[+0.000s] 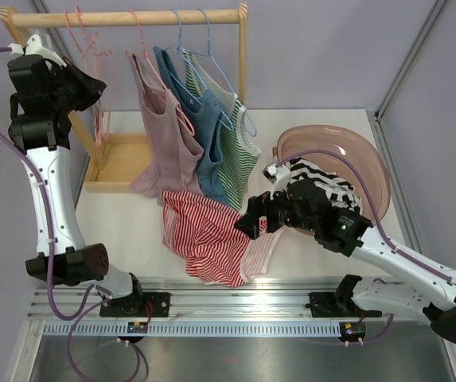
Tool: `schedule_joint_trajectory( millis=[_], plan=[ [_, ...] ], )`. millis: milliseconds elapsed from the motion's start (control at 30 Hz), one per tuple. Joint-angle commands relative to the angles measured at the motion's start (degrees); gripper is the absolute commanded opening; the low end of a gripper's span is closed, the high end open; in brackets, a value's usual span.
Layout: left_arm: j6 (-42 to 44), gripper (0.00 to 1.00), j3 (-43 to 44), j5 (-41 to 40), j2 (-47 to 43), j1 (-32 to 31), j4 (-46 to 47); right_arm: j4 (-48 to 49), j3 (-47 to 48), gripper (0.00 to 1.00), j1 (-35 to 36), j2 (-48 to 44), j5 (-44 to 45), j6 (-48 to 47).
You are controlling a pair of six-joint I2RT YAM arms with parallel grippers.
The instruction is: Remove the tank top from the hanger
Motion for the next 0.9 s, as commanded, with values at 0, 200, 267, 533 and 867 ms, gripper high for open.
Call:
schedule_joint_trajectory(
  millis=[0,200,267,533,867],
  plan=[
    [-0.5,0.0,3.2,6.6,1.4,1.3,1.7,7.4,-1.7,1.0,0.5,4.2,-6.7,0.4],
    [1.3,0.22,-1.1,4.6,-1.3,1.3,1.1,7.7,1.7,0.99,6.0,16.5,3.9,2.6],
    [1.7,0.48,-2.7,4.3,-2.5,1.4,1.1,8.1,3.1,0.99,8.6,19.6,9.5,3.0],
    [4.7,0.99,-11.0,6.2,-13.9,1.4,1.8,6.9,7.5,0.99,14.8,35.5,20.0,3.9],
    [7.7,0.99,-29.5,0.2,-32.9,1.4,3.9,8.3,7.9,0.97,16.9,49.6,17.6,6.4]
  ],
)
